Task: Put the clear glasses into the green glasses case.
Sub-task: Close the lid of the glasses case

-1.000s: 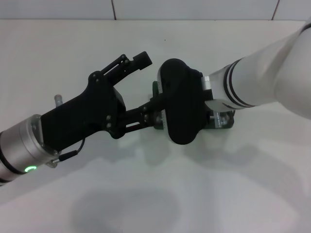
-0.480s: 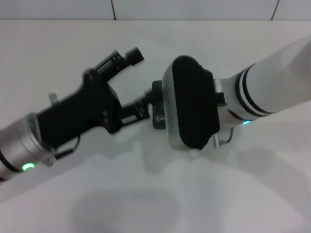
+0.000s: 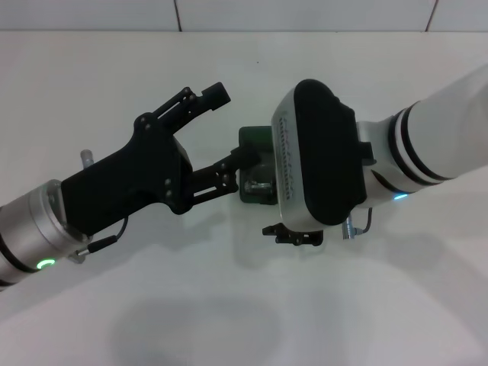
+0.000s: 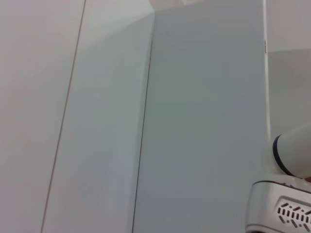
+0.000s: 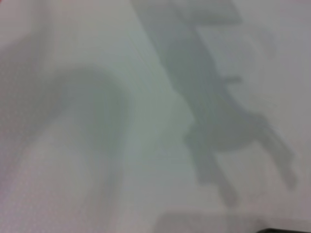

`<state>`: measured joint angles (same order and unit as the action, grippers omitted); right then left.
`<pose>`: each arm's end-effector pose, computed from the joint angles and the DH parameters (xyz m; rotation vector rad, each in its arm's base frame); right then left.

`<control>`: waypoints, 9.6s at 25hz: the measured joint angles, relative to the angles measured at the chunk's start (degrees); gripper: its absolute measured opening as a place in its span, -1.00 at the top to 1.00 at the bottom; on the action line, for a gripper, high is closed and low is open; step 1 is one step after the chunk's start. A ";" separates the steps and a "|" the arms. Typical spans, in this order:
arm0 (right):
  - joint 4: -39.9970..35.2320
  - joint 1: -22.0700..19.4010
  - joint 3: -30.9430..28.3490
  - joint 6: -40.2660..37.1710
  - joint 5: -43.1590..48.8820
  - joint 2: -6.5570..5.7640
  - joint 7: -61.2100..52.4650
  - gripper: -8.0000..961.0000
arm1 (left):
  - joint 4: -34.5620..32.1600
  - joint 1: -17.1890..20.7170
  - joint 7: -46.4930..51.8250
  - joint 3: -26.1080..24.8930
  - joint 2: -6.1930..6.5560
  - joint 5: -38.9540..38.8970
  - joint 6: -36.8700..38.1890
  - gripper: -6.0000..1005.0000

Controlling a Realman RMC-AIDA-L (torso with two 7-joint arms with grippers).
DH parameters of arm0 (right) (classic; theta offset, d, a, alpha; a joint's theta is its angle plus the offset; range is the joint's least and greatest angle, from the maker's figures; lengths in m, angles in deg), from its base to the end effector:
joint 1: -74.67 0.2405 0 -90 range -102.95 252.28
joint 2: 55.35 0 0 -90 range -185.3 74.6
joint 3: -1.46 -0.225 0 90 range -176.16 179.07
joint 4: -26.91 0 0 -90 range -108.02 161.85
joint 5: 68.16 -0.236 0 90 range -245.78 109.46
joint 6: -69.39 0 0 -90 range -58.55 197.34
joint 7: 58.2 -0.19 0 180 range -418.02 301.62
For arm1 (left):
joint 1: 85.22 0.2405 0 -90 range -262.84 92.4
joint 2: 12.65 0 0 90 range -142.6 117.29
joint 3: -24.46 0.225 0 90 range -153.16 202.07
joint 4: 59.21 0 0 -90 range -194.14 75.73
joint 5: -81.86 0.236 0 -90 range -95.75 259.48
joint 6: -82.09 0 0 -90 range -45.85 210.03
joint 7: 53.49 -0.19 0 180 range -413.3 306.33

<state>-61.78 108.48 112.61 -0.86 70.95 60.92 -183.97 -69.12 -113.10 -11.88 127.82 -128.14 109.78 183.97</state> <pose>0.0632 0.3249 -0.1159 -2.8665 -0.3486 -0.3985 -0.1826 0.2893 -0.0449 -2.4137 -0.2351 -1.4878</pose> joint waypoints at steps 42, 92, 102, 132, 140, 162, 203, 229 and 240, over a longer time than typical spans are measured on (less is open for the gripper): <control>-1.49 -1.39 -0.69 -2.50 0.10 -0.17 0.05 0.21 | 1.97 5.38 -6.68 -15.41 0.51 -0.67 -5.60 -0.73; 4.66 -5.93 -21.16 -8.42 -22.25 -0.34 17.47 0.18 | 1.61 9.16 -10.20 -19.17 -2.55 -1.44 -8.80 -0.73; 24.19 -8.06 -40.64 -18.17 -44.53 -0.67 37.65 0.18 | 1.42 8.87 -10.21 -19.07 -2.64 -1.45 -8.81 -0.73; 53.93 -8.61 -60.51 -28.23 -58.29 -0.95 68.06 -0.76 | 1.01 6.56 -9.76 -19.40 -3.66 -1.64 -12.17 -0.73; 60.87 -10.79 -74.36 -28.91 -61.36 -0.71 68.77 -0.76 | 1.03 -2.36 -1.67 -18.94 -4.03 0.46 -32.28 -0.73; 68.45 -12.87 -78.48 -29.41 -64.88 -0.72 75.13 -0.76 | -5.89 -12.39 11.76 1.24 -5.04 5.25 -50.60 -0.73; 68.75 -13.43 -77.46 -30.37 -64.49 -0.78 75.15 -0.76 | -9.91 -13.27 22.02 5.70 -4.93 4.70 -61.33 -0.73; 67.98 -12.26 -76.95 -27.97 -63.74 -0.97 74.64 -0.76 | -11.26 -6.39 12.71 5.89 -5.21 0.64 -54.06 -0.71; 58.73 -8.33 -72.49 -22.16 -35.12 -3.02 58.52 -0.75 | -11.05 -6.53 11.40 5.89 -5.25 -1.07 -49.97 -0.71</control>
<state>-3.05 100.15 40.12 -23.02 35.83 57.90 -125.45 -80.17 -119.63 -0.47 133.70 -133.39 108.71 134.00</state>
